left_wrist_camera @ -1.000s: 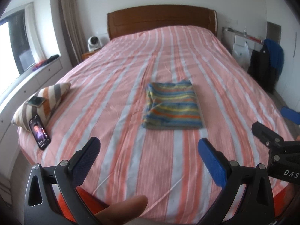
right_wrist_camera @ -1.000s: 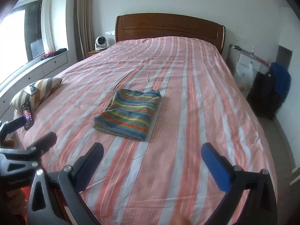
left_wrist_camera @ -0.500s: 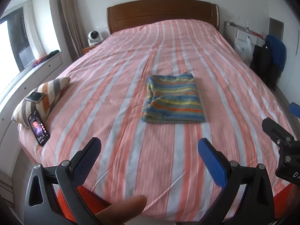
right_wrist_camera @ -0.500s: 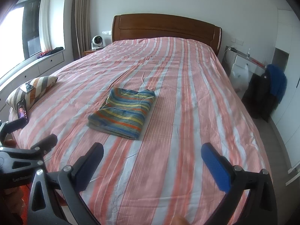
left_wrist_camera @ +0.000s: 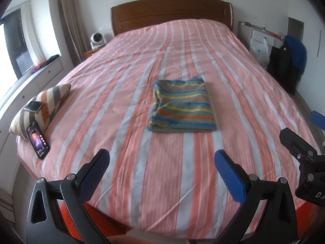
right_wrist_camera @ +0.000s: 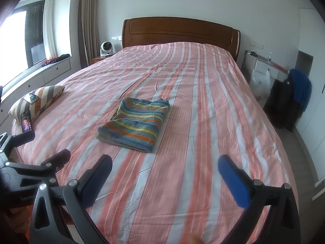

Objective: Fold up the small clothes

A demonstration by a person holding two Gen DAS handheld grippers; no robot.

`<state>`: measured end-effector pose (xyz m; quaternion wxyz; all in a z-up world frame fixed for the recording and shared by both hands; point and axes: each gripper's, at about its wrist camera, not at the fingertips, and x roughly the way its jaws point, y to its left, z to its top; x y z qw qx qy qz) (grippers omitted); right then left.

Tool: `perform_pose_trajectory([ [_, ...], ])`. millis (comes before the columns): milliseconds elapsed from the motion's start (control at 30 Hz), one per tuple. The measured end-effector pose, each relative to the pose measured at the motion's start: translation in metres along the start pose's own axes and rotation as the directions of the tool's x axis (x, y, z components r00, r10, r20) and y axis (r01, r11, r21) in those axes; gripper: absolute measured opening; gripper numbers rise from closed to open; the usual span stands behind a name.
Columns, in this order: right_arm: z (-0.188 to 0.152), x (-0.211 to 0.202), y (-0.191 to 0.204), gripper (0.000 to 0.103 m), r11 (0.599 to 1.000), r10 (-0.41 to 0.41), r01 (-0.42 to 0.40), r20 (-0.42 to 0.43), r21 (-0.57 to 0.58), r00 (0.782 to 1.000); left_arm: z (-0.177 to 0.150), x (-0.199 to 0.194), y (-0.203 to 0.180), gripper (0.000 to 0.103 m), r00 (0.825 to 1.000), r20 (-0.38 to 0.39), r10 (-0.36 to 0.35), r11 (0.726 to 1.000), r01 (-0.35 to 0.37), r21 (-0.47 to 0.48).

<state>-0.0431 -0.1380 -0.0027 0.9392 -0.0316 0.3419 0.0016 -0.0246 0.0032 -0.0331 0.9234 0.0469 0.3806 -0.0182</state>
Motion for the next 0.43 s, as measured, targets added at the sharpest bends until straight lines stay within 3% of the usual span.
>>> perform_pose_trajectory([
  [267, -0.0002, -0.0006, 0.0011, 0.102, 1.000, -0.001, 0.001, -0.008, 0.010, 1.000, 0.0006, -0.0007, 0.0006, 0.103, 0.999, 0.005, -0.045, 0.999, 0.045, -0.013],
  [433, -0.0006, 0.0004, 0.0002, 0.103, 1.000, 0.000, 0.000, -0.010, 0.009, 1.000, 0.0015, -0.0087, 0.0003, 0.103, 0.999, 0.048, -0.023, 1.000, 0.023, -0.009],
])
